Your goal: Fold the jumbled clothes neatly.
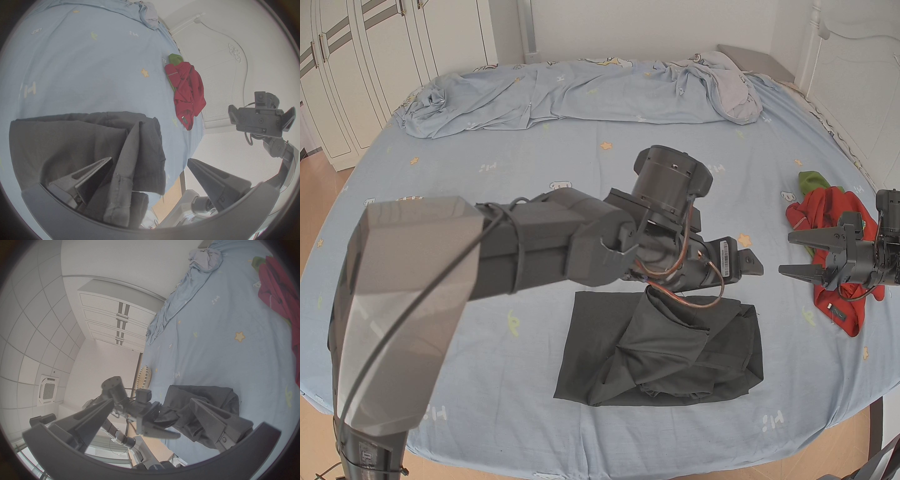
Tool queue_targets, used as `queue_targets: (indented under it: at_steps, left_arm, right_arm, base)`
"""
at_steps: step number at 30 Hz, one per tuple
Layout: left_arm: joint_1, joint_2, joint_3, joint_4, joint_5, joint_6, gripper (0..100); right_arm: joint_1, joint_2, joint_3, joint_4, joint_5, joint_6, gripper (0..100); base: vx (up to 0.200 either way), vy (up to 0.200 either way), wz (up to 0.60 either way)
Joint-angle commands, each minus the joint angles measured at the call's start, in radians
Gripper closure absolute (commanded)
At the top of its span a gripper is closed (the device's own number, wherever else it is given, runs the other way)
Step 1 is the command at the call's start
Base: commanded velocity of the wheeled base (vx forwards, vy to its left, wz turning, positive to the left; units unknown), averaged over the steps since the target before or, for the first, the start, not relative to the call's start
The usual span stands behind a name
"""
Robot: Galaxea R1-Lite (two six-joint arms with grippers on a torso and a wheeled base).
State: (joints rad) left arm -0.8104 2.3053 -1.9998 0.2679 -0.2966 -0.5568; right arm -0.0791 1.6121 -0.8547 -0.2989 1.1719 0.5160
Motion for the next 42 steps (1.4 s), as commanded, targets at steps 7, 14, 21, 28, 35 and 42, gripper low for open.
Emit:
queue_targets:
  at_steps: [7,14,21,28,35,42]
  left_arm:
    - [0.120,-0.112,0.000,-0.087,-0.010,-0.005,0]
    - [0.209,-0.181,0.081,-0.085,-0.015,-0.006,0]
    - [0.258,-0.195,0.291,-0.098,-0.019,-0.006,0]
    - [0.260,-0.135,0.389,-0.104,-0.018,-0.002,0]
    - [0.246,-0.104,0.424,-0.191,-0.049,-0.014,0]
    - [0.215,-0.107,0.421,-0.211,-0.098,-0.072,0]
  right_arm:
    - [0.067,0.040,0.019,0.001,-0.001,0.003,0]
    - [0.122,0.055,0.034,0.000,-0.072,-0.083,0]
    - [0.242,0.172,-0.147,0.061,-0.204,0.041,0]
    - [0.303,0.249,-0.356,0.216,-0.233,0.101,0]
    - [0.338,0.275,-0.437,0.382,-0.339,0.035,0]
    - [0.345,0.215,-0.408,0.380,-0.360,0.027,0]
  base:
    - [0.000,0.000,0.00]
    - [0.000,0.000,0.00]
    - [0.000,0.000,0.00]
    - [0.000,0.000,0.00]
    - [0.000,0.000,0.00]
    - [0.000,0.000,0.00]
